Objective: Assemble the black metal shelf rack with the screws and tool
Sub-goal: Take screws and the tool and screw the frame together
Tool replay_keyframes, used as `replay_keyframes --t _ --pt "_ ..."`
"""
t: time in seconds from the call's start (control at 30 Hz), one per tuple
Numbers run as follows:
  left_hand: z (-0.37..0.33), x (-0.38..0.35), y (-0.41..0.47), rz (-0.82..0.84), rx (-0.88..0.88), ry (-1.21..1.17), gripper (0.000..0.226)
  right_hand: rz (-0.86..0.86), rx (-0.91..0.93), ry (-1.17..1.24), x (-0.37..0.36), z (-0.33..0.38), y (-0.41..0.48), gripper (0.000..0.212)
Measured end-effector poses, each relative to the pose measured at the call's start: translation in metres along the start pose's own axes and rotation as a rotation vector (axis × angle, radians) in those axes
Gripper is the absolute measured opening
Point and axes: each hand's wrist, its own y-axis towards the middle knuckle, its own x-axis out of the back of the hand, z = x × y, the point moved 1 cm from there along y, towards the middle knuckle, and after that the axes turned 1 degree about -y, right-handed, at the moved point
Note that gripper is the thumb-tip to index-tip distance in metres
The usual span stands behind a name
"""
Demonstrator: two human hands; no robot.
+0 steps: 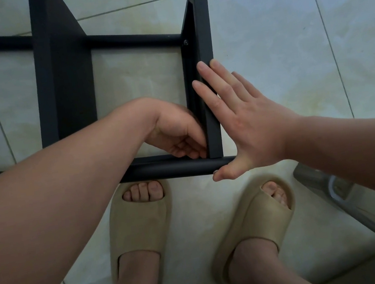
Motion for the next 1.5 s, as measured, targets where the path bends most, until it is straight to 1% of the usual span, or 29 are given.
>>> replay_keyframes --t 0.1,0.27,0.33,0.4,0.5,0.57,0.67,0.73,0.87,1.1,1.17,1.33,1.5 --pt "-0.0013 0.0 0.0021 -0.013 -0.003 0.011 0.018 0.002 -0.003 0.007 -0.0002 0.0 0.0002 0.144" --pt "0.0007 0.0021 -0.0011 0.012 -0.024 -0.072 0.018 0.002 -0.001 0.003 -0.0004 -0.0002 0.0004 0.144" --pt "0.0011 0.0006 -0.0019 0.022 -0.018 -0.052 0.015 0.003 0.0 0.002 -0.0004 0.0 0.0003 0.144" --pt "0.0005 -0.0006 -0.0009 -0.003 -0.012 -0.012 0.013 0.007 -0.001 0.002 -0.0002 0.0001 0.0002 0.144" --pt "-0.0006 -0.0012 0.0015 -0.029 -0.02 -0.004 0.014 0.017 -0.004 0.004 0.0001 0.0002 0.0004 0.144" --pt "0.0 -0.001 0.0016 -0.03 -0.021 -0.039 0.015 0.017 -0.004 0.003 0.0 0.0003 0.0004 0.144" --pt "0.0016 0.0002 -0.0003 0.011 -0.034 -0.103 0.017 0.007 -0.003 0.003 -0.0005 -0.0002 0.0002 0.144" --pt "0.0024 -0.0005 -0.0012 0.033 -0.035 -0.078 0.016 0.007 -0.002 0.003 -0.0009 -0.0003 0.0003 0.144" --pt "0.0024 -0.0022 0.0011 -0.01 -0.027 -0.004 0.012 -0.003 0.003 0.001 -0.0018 -0.0006 0.0006 0.144" --pt "0.0042 0.0003 -0.0007 0.008 -0.056 -0.122 0.022 0.001 0.018 -0.001 -0.0032 -0.0013 0.0016 0.145" --pt "0.0041 -0.0001 -0.0021 0.015 -0.051 -0.103 0.02 0.003 0.017 -0.006 -0.0037 -0.0013 0.0017 0.145" --pt "0.0003 -0.0025 -0.0004 -0.03 -0.032 -0.005 0.011 0.007 0.013 -0.012 -0.0041 -0.0012 0.0017 0.145" --pt "0.0022 -0.002 0.0003 -0.023 -0.062 -0.103 0.016 0.006 0.012 -0.011 -0.0043 -0.0015 0.0016 0.145"
